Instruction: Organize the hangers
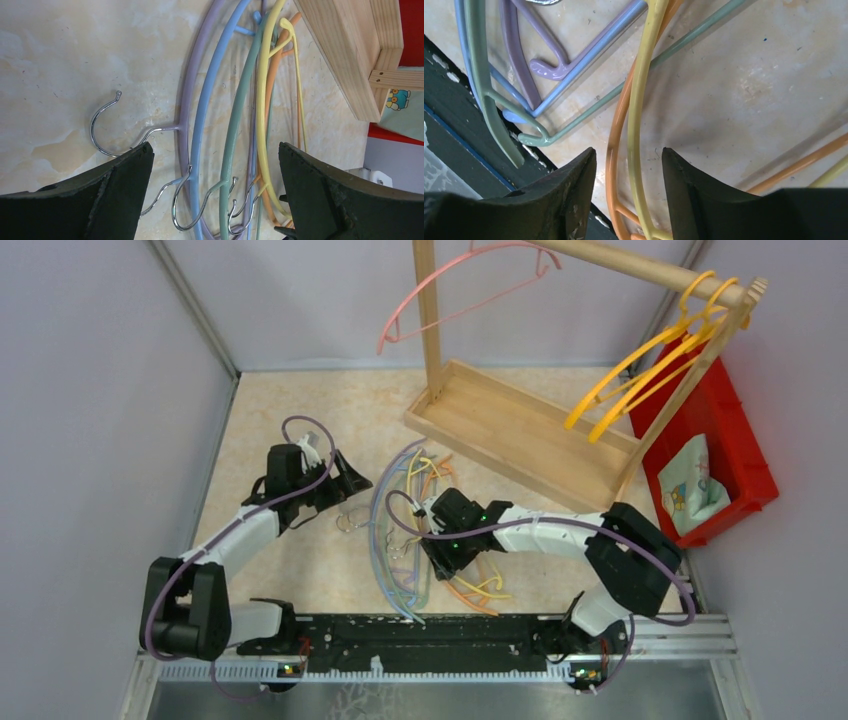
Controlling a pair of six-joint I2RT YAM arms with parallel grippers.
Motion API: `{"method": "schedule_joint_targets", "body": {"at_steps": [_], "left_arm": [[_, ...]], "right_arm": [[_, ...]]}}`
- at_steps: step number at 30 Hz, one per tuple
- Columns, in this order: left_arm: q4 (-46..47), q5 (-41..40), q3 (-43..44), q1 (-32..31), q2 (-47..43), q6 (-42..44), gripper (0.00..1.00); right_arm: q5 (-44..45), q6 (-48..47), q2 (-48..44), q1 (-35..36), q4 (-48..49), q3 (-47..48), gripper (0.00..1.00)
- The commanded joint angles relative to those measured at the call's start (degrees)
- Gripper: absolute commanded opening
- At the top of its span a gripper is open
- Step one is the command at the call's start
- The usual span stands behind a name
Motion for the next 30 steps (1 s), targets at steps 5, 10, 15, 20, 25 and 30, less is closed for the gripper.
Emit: {"method": "schedule_joint_targets", "body": {"at_steps": [5, 10, 15, 20, 25, 30], "left_arm": [[-1.3, -0.7, -0.3, 0.4, -2.8, 1.5, 1.0], [-0.2, -0.4, -1.1, 0.4, -3.5, 0.6, 1.0], [0.1, -0.5, -1.2, 0.4, -4.6, 0.5, 1.0], [0.4, -0.9, -1.7, 0.5, -5.3, 0.8, 1.0], [1.2, 0.0, -1.7, 0.5, -4.8, 0.1, 1.0], [2.7, 0.7, -0.9, 0.5, -4.3, -0.2, 1.0]], "right_arm": [[0.6, -0.1, 1.8, 0.5, 2.9, 2.0, 0.09], [5.3, -0.3, -2.0, 0.5, -4.8, 7.6, 0.0], [7.1, -0.7, -7.7, 0.4, -17.6, 13.7, 0.0], [8.7, 1.2, -14.6, 0.3, -26.8, 17.1, 0.0], [13.6, 6.4, -18.7, -0.6, -27.8, 25.0, 0.0], [23.4, 11.4, -19.2, -2.1, -25.2, 34.1, 0.0]]}}
